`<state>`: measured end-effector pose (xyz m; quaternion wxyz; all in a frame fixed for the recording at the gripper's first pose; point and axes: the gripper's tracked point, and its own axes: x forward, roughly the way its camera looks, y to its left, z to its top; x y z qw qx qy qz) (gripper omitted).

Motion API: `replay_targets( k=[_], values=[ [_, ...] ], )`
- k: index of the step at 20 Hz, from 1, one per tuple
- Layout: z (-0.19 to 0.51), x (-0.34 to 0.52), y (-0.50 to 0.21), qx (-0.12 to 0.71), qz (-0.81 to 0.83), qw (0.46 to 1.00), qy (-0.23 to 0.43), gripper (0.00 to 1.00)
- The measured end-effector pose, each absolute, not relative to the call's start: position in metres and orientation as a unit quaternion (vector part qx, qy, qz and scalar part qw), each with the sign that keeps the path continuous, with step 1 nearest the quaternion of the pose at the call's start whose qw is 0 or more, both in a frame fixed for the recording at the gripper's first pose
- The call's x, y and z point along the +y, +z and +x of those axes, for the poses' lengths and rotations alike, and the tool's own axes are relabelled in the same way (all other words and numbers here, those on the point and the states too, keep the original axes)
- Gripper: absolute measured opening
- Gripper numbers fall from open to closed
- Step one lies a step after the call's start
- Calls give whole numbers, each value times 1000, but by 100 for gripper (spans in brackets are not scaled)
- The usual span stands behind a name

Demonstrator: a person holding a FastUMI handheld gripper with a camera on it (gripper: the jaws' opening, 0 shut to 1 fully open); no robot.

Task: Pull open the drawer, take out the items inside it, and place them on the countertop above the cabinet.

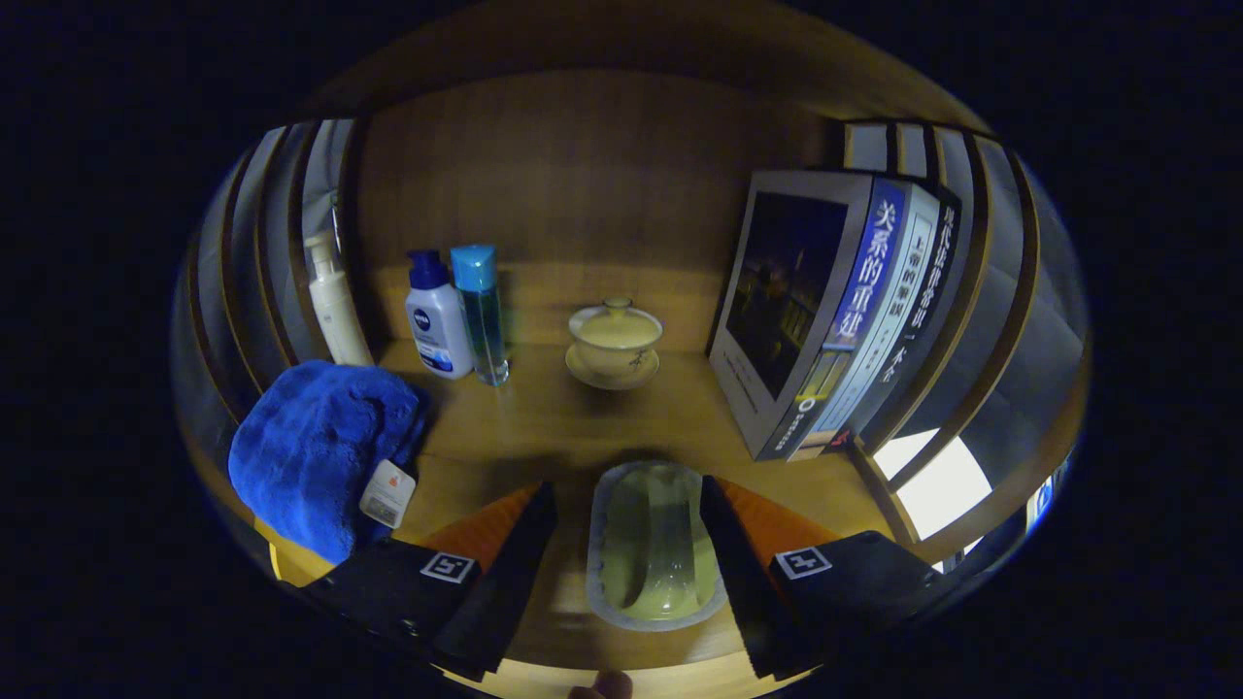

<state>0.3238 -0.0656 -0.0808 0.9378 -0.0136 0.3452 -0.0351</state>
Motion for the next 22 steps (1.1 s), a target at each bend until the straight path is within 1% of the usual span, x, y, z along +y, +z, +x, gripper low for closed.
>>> replay_targets(
  k=[6,9,12,18,20,22],
  values=[
    [316,-70,-13,227,-51,972,-44,98],
    [301,-69,25,168,-59,983,-53,97],
    [271,-72,62,115,-65,989,-74,97],
    [203,-74,100,46,-87,988,-121,97],
    [177,-72,105,32,-90,987,-131,97],
    [154,-86,99,32,-89,982,-162,97]
  ],
)
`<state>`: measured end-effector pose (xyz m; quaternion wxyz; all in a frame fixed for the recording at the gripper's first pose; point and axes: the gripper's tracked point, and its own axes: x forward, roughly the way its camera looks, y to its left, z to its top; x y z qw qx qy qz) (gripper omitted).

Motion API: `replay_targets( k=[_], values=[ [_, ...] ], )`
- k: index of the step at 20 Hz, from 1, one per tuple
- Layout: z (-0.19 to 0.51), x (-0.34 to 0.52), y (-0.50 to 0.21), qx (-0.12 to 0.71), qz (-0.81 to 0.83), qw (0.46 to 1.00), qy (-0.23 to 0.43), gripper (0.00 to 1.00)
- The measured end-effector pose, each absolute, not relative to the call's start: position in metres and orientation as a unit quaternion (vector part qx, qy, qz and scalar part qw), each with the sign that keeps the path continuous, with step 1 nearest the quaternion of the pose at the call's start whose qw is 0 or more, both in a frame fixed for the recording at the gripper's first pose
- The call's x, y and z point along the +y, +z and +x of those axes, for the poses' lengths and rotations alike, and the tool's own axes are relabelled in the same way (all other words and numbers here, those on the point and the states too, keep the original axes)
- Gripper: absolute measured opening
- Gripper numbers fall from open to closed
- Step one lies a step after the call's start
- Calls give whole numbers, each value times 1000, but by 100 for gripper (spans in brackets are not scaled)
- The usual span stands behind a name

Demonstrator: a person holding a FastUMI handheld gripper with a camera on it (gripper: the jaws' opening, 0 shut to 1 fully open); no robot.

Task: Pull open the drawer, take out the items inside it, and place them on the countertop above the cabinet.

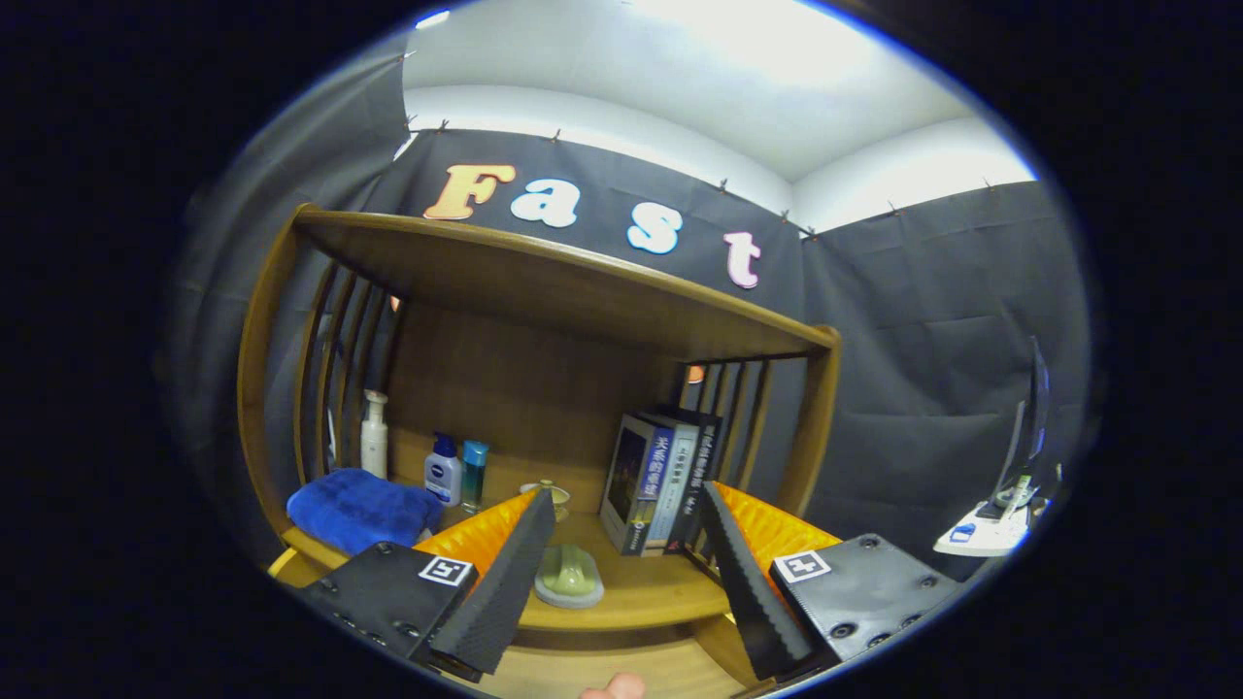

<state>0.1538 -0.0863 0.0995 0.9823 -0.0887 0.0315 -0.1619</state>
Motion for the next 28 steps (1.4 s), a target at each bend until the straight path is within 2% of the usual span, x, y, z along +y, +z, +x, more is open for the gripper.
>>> replay_targets(
  k=[3,7,19,28],
  values=[
    [121,-91,81,48,-79,979,-183,97],
    [97,-91,68,41,-71,980,-180,97],
    [25,-53,-1,55,-54,990,-120,97],
    [-14,-25,-59,99,-9,993,-69,97]
  ],
)
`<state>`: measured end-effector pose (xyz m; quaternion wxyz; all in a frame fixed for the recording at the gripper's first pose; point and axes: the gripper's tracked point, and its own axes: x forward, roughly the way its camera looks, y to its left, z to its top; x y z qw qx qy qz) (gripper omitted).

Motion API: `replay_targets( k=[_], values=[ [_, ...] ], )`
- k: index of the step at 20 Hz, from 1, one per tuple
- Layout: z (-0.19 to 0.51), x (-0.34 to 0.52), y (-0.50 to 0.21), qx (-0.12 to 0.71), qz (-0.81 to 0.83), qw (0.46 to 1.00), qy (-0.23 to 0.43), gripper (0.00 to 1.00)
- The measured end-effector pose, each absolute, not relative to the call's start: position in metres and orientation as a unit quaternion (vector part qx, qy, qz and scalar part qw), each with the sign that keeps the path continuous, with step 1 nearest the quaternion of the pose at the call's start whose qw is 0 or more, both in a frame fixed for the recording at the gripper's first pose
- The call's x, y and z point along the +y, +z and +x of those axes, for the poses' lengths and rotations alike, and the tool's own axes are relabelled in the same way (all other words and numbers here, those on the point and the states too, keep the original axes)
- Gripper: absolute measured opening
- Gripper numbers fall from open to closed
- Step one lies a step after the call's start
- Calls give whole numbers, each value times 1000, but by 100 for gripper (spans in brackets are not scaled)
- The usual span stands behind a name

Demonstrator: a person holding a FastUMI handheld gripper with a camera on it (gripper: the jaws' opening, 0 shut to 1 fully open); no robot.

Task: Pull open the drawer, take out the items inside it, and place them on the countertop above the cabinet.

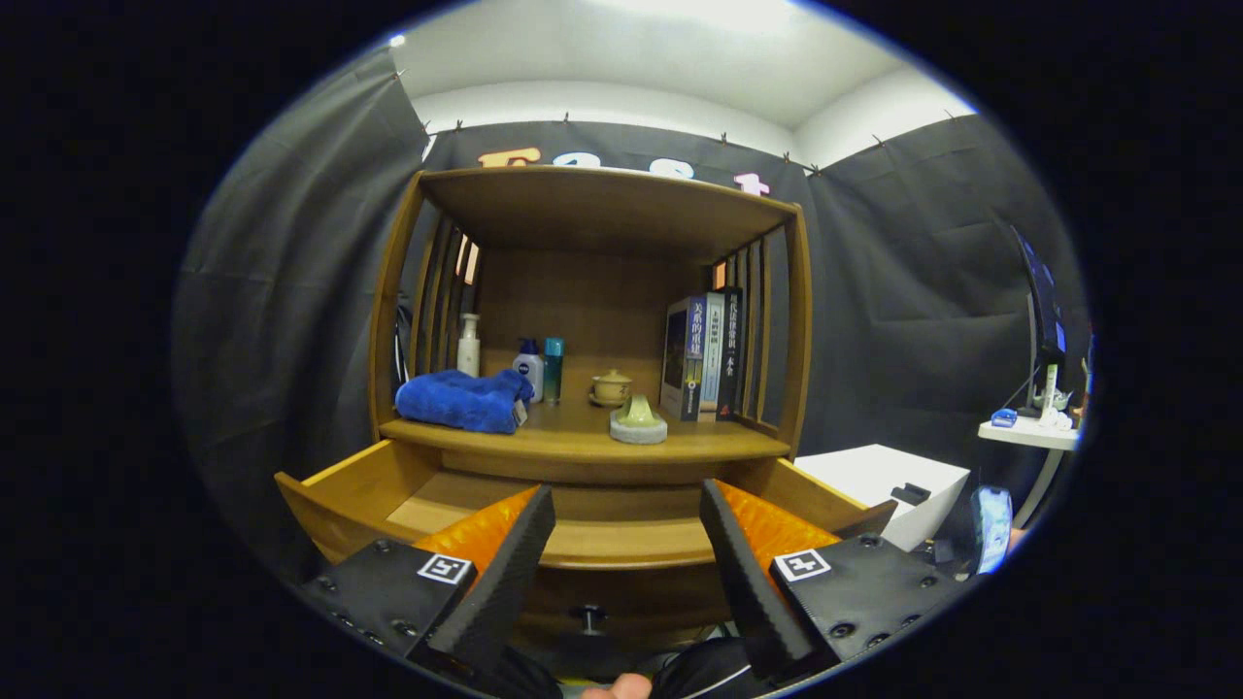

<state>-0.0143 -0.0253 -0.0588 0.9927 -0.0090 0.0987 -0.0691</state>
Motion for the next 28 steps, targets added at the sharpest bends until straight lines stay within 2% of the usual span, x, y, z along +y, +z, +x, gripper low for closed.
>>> replay_targets(
  k=[11,28],
  values=[
    [-41,-33,-119,147,26,987,-61,98],
    [-23,-24,-130,143,44,988,-31,96]
  ],
)
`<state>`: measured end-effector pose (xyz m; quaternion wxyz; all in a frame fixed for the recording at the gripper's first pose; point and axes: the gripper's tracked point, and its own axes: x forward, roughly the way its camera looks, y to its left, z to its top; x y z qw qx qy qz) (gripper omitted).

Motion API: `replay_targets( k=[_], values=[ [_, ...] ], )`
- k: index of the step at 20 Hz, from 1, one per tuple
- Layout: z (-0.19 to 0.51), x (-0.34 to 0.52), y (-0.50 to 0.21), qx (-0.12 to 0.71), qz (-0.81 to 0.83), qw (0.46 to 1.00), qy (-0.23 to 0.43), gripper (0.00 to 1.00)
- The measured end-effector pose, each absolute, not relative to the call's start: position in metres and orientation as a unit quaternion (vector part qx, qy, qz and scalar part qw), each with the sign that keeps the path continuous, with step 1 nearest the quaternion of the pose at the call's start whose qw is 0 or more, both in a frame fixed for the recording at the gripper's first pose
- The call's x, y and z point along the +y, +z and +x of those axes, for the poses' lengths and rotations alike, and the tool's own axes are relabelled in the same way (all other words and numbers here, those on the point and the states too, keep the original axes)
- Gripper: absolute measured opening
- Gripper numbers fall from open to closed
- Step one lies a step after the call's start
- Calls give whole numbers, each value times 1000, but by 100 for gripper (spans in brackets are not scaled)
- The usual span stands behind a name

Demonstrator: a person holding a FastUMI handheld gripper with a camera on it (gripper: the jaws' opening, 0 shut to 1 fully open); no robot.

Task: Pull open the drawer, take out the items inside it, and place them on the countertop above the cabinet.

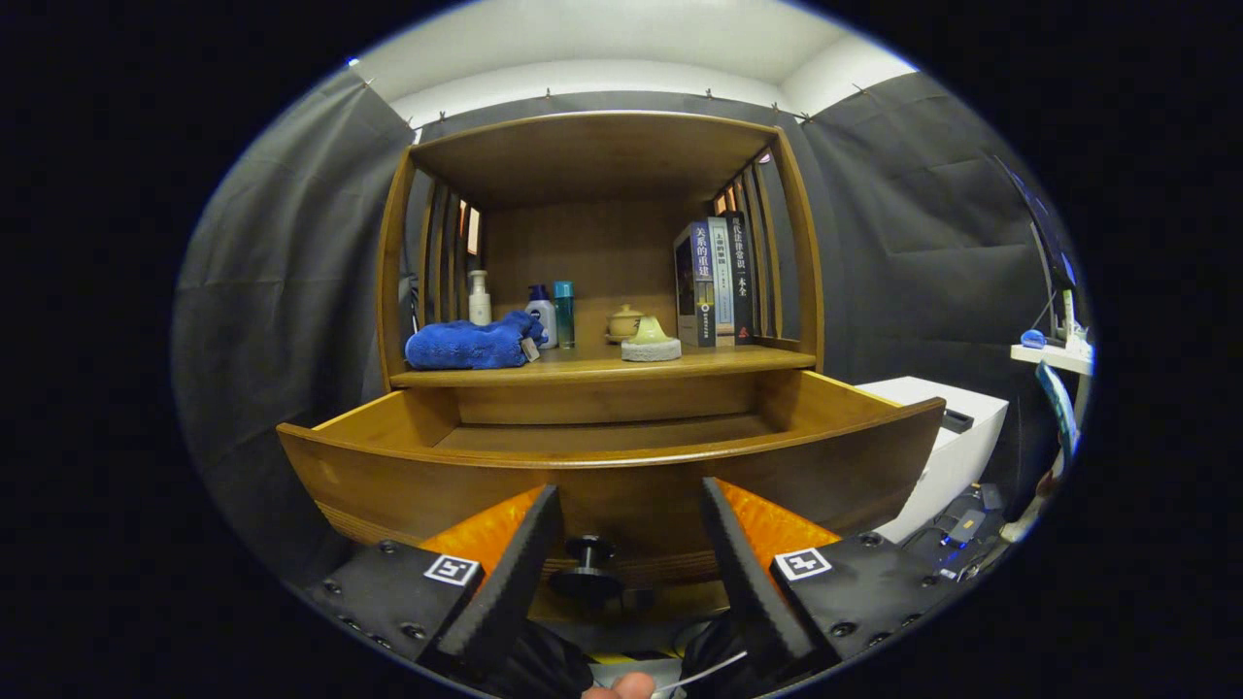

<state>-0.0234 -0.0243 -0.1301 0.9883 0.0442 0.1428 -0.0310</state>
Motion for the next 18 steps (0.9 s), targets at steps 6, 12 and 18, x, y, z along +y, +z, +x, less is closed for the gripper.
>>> replay_targets(
  k=[6,12,18],
  values=[
    [-17,-28,-130,151,45,987,-31,95],
    [0,-32,-129,145,38,988,-39,95],
    [36,-31,-131,150,23,988,-40,95]
  ],
)
